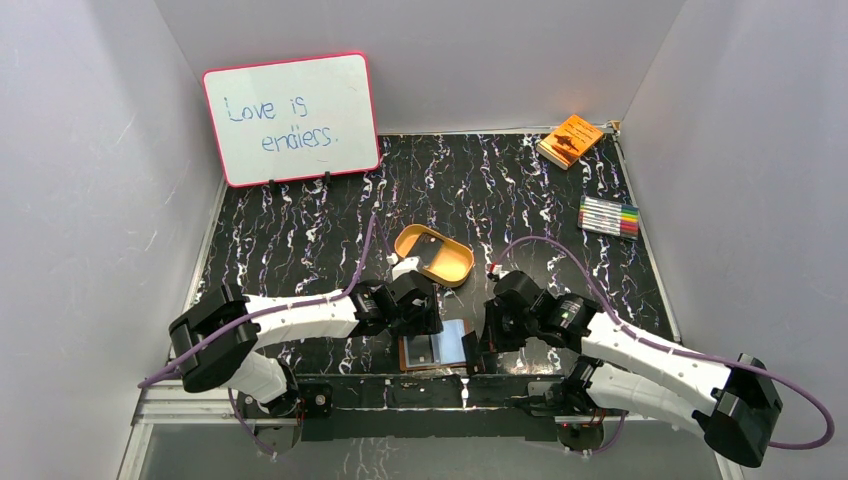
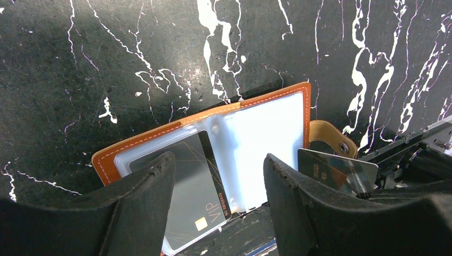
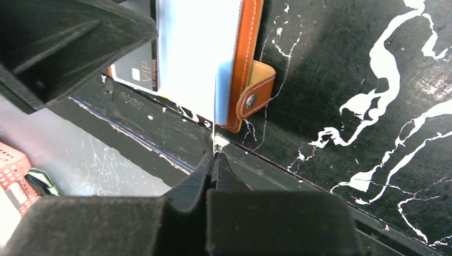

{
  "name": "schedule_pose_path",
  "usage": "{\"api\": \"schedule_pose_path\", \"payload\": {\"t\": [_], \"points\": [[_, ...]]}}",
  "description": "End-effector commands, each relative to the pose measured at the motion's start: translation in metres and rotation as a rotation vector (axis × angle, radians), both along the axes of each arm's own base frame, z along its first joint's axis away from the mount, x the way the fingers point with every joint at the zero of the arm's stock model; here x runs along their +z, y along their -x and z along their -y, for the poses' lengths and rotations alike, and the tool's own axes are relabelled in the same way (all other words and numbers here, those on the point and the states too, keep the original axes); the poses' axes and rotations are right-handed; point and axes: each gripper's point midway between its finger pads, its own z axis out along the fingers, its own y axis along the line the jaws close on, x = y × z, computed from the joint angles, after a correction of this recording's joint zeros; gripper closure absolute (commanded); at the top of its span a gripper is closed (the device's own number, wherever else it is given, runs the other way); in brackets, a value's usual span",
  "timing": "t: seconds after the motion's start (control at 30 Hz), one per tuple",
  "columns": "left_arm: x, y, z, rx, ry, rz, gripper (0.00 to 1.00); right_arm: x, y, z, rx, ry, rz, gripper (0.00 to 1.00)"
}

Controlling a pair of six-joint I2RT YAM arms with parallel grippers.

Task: Put the credit cards into the card holder
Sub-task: Turn over the card slot in the card holder.

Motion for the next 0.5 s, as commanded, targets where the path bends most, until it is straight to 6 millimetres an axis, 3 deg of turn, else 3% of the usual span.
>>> {"api": "schedule_pose_path", "payload": {"t": [0.0,0.47], "points": [[-0.0069,0.0030,-0.0084,-0.002,-0.045,-0.010,0.41,-0.0043,0.0020,0.0019,-0.006,0.002,-0.005,1.00],[-0.0079,0.0033,-0.0075,-0.003,-0.044,-0.013,0.41,-0.0126,0.0075,0.0006,0.005,-0.007,-0.034,1.00]]}}
